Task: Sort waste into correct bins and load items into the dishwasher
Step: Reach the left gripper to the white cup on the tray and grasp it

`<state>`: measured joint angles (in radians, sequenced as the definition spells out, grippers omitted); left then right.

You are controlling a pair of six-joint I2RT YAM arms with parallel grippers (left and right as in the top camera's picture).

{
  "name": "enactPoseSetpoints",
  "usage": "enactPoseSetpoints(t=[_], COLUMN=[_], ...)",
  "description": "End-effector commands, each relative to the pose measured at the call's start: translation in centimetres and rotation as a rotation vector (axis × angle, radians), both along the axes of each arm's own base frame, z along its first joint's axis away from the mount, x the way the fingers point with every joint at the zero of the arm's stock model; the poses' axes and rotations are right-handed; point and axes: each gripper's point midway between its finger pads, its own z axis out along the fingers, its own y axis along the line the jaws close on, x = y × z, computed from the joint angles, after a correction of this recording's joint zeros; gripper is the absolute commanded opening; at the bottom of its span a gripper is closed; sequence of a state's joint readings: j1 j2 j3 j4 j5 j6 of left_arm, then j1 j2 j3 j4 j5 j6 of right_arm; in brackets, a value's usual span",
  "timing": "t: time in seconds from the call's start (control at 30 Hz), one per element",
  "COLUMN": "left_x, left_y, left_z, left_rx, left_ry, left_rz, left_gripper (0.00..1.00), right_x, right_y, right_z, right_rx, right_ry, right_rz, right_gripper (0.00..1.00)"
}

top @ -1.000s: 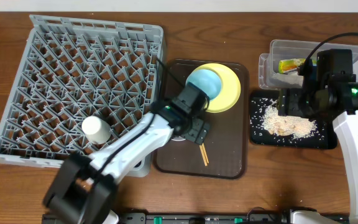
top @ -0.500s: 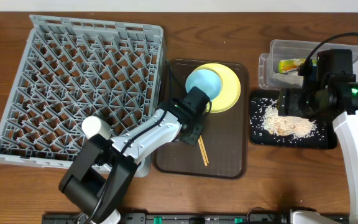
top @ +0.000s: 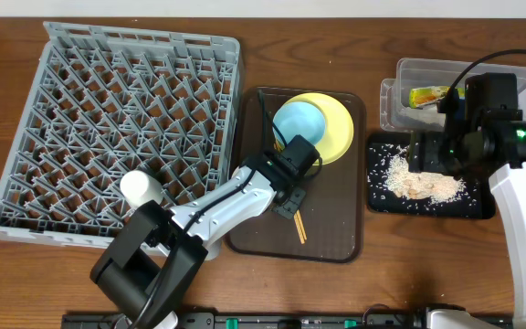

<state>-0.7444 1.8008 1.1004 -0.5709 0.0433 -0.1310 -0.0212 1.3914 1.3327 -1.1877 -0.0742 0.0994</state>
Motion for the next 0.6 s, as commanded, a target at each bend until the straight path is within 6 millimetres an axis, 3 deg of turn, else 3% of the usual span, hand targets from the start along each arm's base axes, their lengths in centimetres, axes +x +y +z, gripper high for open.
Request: enactPoseSetpoints(t=[0.0, 0.57], left_x=[0.28, -0.38], left_y=[0.4, 1.13], left_z=[-0.31, -1.2], left_rx=[0.028, 0.048], left_ry=[-0.014, 0.0], left_rz=[0.006, 0.006], left_gripper=[0.26, 0.22], right_x=[0.14, -0.08], right_y=[-0.47, -0.66], right_z=[0.92, 0.84], right_rx=[-0.004, -0.004], right_ry=[-0.027, -0.017], right_rz=[-0.021, -0.028], right_gripper=[0.81, 0.81])
